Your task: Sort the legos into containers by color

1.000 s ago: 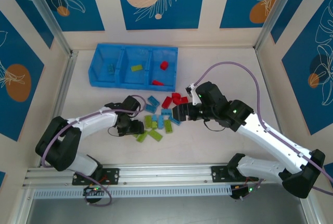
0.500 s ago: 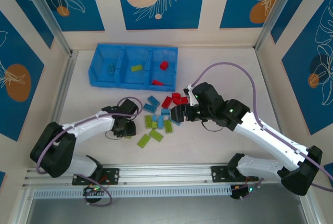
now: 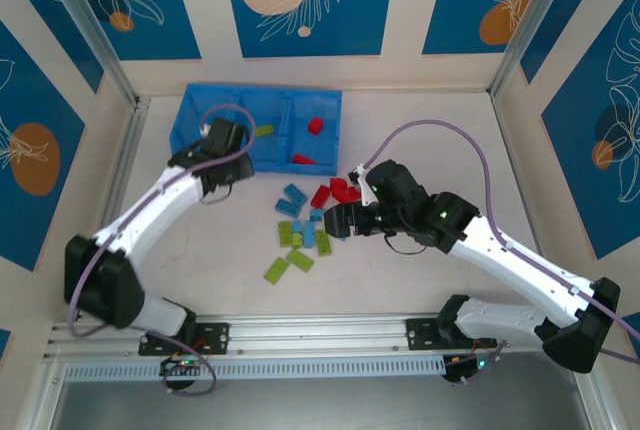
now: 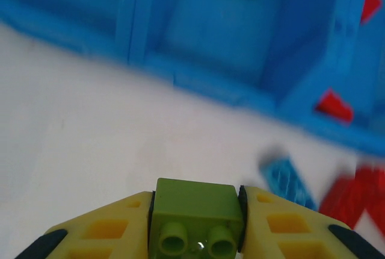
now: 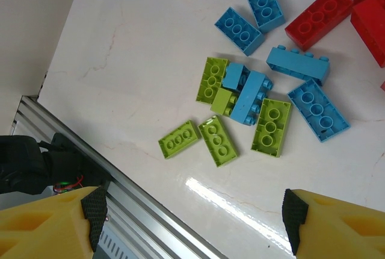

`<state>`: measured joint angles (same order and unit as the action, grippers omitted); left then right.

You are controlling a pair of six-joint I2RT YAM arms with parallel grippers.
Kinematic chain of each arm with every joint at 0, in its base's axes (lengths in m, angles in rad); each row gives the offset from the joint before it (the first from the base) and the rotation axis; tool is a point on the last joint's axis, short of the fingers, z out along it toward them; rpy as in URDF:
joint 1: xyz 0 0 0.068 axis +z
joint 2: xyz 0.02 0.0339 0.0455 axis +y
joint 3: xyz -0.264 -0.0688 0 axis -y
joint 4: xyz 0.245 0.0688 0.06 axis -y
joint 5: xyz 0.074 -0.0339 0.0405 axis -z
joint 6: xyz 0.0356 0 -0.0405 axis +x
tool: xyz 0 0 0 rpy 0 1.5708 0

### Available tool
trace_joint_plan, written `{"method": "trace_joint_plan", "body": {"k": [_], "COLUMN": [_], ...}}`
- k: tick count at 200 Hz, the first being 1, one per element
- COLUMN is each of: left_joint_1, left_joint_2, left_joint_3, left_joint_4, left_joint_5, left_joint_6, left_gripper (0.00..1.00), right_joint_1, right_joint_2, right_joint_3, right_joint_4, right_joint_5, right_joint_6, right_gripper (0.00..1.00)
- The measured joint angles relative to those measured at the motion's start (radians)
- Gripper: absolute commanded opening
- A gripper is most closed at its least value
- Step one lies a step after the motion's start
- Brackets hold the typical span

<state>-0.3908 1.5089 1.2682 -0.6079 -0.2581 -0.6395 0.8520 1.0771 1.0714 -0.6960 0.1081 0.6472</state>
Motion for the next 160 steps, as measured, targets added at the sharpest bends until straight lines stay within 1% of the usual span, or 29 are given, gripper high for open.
{"method": "trace_joint_plan", "body": {"k": [15, 26, 34, 53, 68, 78, 86, 99, 116, 129, 145, 160], "left_joint_1": [0.037, 0.053, 0.061, 0.07, 0.072, 0.072, 0.072, 0.072, 0.072, 0.064, 0.047, -0.003], "left_joint_2": [0.16, 0.278, 0.362, 0.526, 0.607, 0.626, 0.625, 0.603, 0.525, 0.415, 0.244, 0.082], "left_joint_3": [0.155, 0.276, 0.366, 0.555, 0.666, 0.701, 0.706, 0.703, 0.637, 0.538, 0.385, 0.242], "left_joint_4": [0.018, 0.027, 0.024, 0.005, -0.023, -0.04, -0.053, -0.073, -0.082, -0.087, -0.086, -0.08], "left_joint_5": [-0.005, -0.005, -0.005, -0.004, 0.002, 0.006, 0.009, 0.021, 0.052, 0.083, 0.113, 0.127], "left_joint_6": [0.019, 0.031, 0.045, 0.077, 0.092, 0.102, 0.108, 0.112, 0.105, 0.089, 0.07, 0.054], "left_gripper": [0.32, 0.35, 0.39, 0.54, 0.62, 0.65, 0.67, 0.68, 0.67, 0.66, 0.65, 0.65], "right_joint_1": [0.008, 0.016, 0.023, 0.034, 0.04, 0.044, 0.046, 0.05, 0.05, 0.049, 0.049, 0.048], "right_joint_2": [-0.001, -0.003, -0.01, -0.038, -0.069, -0.089, -0.105, -0.13, -0.16, -0.172, -0.172, -0.168], "right_joint_3": [0.0, 0.0, 0.0, 0.0, 0.0, 0.0, 0.0, -0.001, -0.011, -0.024, -0.04, -0.059], "right_joint_4": [-0.001, -0.003, -0.008, -0.023, -0.043, -0.058, -0.07, -0.083, -0.088, -0.092, -0.094, -0.092], "right_joint_5": [0.007, 0.016, 0.023, 0.037, 0.051, 0.061, 0.071, 0.084, 0.101, 0.113, 0.129, 0.138], "right_joint_6": [0.011, 0.018, 0.026, 0.043, 0.061, 0.07, 0.079, 0.093, 0.109, 0.117, 0.124, 0.131], "right_gripper": [0.79, 0.79, 0.79, 0.79, 0.79, 0.79, 0.79, 0.79, 0.8, 0.8, 0.8, 0.8]}}
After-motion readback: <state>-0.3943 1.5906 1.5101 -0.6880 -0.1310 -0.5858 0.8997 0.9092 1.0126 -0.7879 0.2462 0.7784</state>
